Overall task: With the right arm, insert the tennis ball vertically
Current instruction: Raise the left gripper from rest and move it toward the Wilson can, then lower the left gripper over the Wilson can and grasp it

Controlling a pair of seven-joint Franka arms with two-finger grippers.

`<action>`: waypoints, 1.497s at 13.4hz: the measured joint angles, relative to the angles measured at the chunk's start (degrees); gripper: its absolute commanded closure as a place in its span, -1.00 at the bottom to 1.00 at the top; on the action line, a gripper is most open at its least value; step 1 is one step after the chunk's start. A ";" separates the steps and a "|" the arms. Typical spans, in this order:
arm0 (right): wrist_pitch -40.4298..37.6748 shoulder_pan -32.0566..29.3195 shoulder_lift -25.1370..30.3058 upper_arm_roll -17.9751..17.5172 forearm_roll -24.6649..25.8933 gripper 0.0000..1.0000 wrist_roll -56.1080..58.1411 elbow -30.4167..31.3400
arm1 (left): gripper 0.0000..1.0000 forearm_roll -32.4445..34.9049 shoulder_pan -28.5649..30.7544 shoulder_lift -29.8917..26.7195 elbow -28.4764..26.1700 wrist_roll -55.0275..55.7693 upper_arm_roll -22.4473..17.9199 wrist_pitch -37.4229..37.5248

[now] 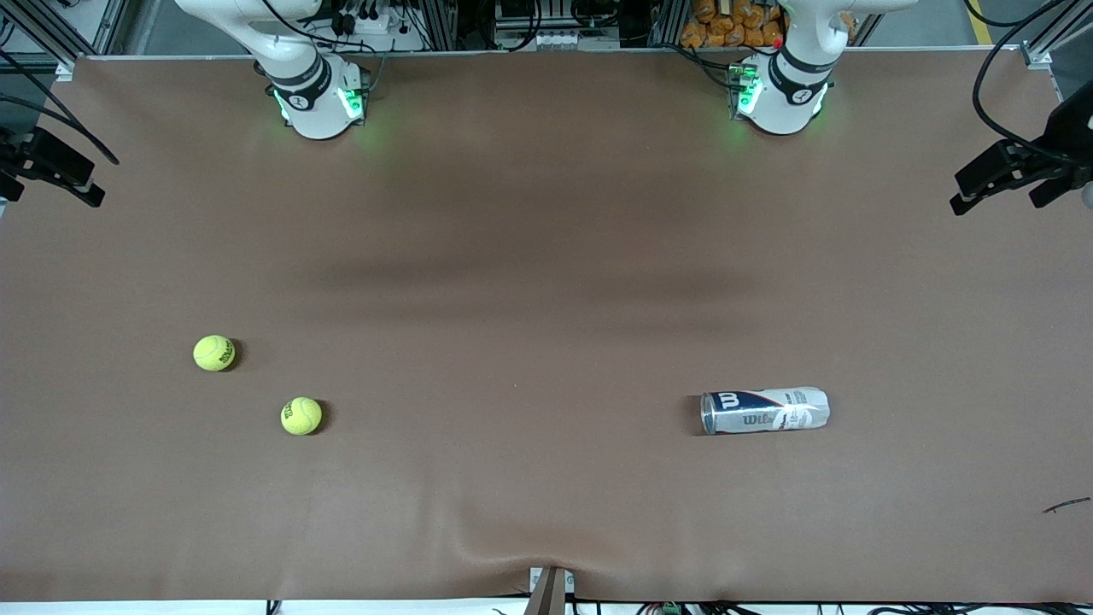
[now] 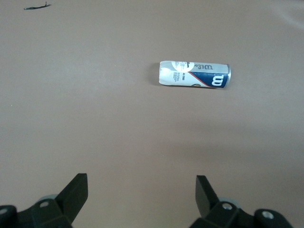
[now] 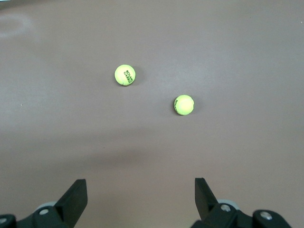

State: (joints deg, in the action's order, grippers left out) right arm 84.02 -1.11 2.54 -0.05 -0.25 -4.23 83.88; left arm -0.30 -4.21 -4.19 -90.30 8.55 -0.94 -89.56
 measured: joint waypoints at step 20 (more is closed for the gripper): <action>-0.01 -0.03 -0.02 0.02 0.00 -1.00 0.00 0.00 | -1.00 0.00 -3.53 8.19 0.14 0.00 1.39 0.00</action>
State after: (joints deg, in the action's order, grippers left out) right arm 84.01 -1.14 2.52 -0.02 -0.26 -4.23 83.88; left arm -0.30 -7.74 4.01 -90.16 8.55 0.45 -89.57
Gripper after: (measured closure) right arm 0.000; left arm 0.000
